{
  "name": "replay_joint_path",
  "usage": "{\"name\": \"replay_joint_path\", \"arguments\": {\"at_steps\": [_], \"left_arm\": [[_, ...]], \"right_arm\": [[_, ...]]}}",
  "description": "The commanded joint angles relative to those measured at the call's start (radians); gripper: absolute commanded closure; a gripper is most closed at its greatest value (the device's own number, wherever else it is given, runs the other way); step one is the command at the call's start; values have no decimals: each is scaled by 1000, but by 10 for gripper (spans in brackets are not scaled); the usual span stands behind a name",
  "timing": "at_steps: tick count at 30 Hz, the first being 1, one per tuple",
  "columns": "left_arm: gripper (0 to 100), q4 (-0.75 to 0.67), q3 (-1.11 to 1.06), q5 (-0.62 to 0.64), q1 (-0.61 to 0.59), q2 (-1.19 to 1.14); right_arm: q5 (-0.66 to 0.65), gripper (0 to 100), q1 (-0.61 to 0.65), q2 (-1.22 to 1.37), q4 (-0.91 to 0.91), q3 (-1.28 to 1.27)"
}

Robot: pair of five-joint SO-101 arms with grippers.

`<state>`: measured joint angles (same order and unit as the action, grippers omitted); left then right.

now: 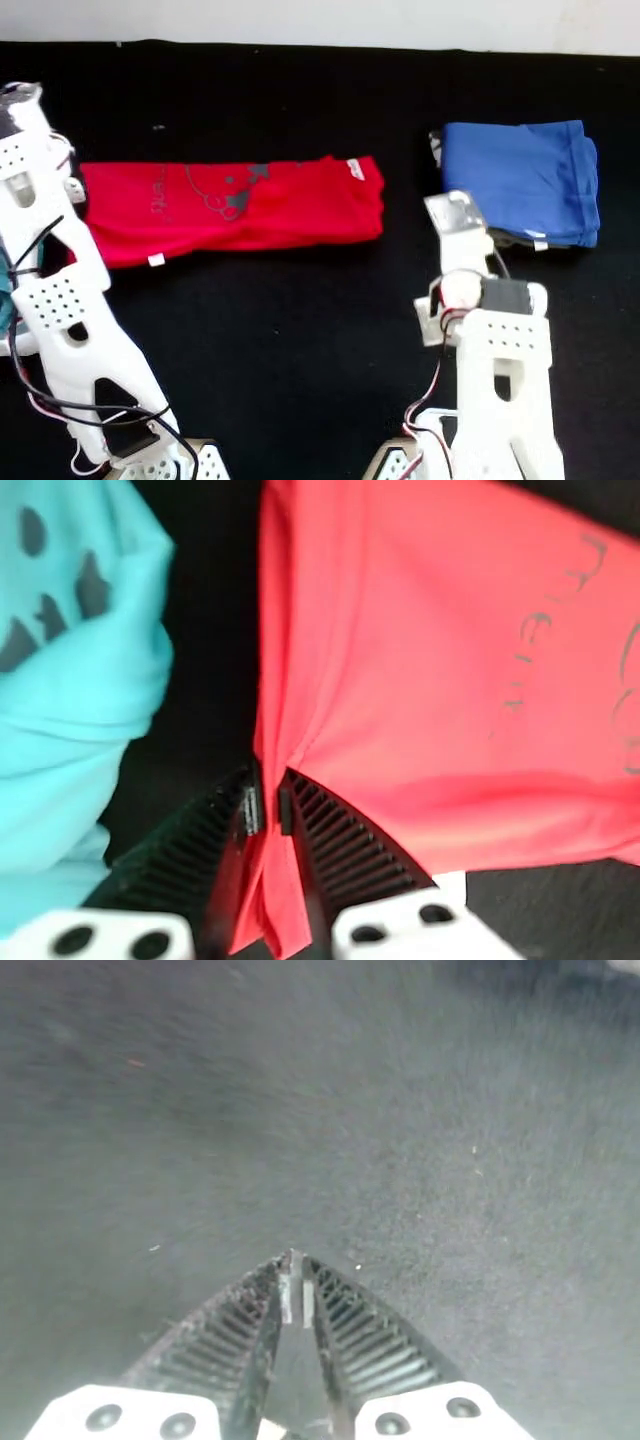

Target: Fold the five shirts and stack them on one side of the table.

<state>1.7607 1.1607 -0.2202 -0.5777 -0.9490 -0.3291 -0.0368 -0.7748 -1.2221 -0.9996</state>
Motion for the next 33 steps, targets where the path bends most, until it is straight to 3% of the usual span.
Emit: {"name": "replay_joint_path", "arguments": {"at_steps": [1, 8, 11, 17, 23, 33], "left_arm": [[991, 17, -79, -2, 94, 176], [991, 14, -337, -5, 418, 558], [991, -28, -338, -6, 568, 582], [991, -199, -340, -6, 799, 529], [991, -358, -340, -6, 931, 407], [987, -643, -340, -2, 1024, 228]], "right_arm": [[-9, 992, -31, -27, 168, -137], [-6, 992, -33, -27, 493, -414], [-3, 992, -33, -27, 604, -506], [-3, 992, -33, -27, 604, -515], [-3, 992, -33, -27, 605, -515], [-2, 992, -33, -27, 608, -516]]}}
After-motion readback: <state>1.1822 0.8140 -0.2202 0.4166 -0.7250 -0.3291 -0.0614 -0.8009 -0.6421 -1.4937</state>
